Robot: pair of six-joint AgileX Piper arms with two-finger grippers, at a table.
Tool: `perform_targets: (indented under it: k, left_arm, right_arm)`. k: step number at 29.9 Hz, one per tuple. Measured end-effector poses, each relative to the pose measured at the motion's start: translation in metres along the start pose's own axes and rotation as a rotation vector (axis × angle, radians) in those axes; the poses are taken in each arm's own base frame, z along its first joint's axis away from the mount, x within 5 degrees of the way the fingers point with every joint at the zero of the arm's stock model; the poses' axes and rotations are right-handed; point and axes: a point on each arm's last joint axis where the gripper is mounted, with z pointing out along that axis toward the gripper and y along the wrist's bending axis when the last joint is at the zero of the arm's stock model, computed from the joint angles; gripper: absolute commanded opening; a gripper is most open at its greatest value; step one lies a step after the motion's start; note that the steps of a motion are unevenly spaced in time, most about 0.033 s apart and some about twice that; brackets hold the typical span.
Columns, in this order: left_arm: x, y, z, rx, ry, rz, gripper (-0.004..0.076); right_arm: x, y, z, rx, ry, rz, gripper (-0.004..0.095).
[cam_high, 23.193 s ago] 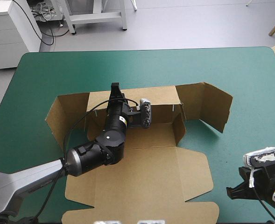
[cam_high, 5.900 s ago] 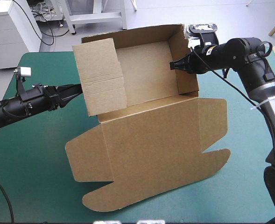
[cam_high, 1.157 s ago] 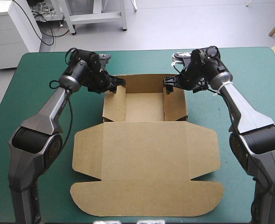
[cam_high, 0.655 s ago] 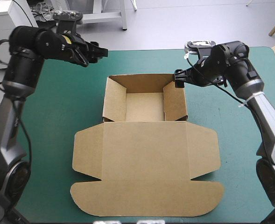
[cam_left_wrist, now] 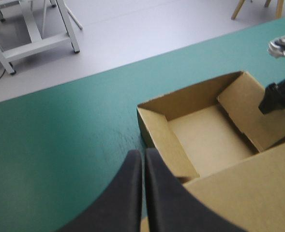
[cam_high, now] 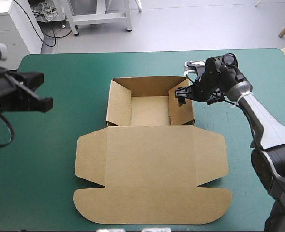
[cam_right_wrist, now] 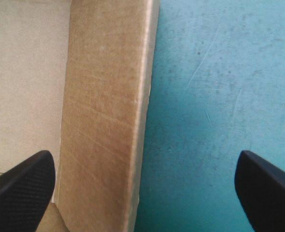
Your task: Fold the box
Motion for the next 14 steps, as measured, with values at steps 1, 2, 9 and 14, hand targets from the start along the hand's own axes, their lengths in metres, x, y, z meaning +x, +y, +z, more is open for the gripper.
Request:
perform_targets:
  k: [1,2,9,14]
  left_arm:
    - [0.010,-0.001,-0.003,0.001,0.016,0.000,-0.0003]
    - [0.017,-0.002,-0.005,0.002,0.028,-0.002,-0.0003]
    - [0.077,-0.007,-0.009,0.010,0.135,-0.017,-0.0006]
    - [0.109,-0.009,-0.007,0.014,0.193,-0.022,-0.0006]
  right_arm:
    - [-0.001,0.001,0.006,-0.012,0.004,-0.003,0.0929]
    - [-0.002,0.002,0.010,-0.022,0.007,-0.004,0.0929]
    - [-0.005,0.005,0.032,-0.063,0.024,0.004,0.0929]
    - [-0.005,0.005,0.044,-0.070,0.048,0.004,0.0929]
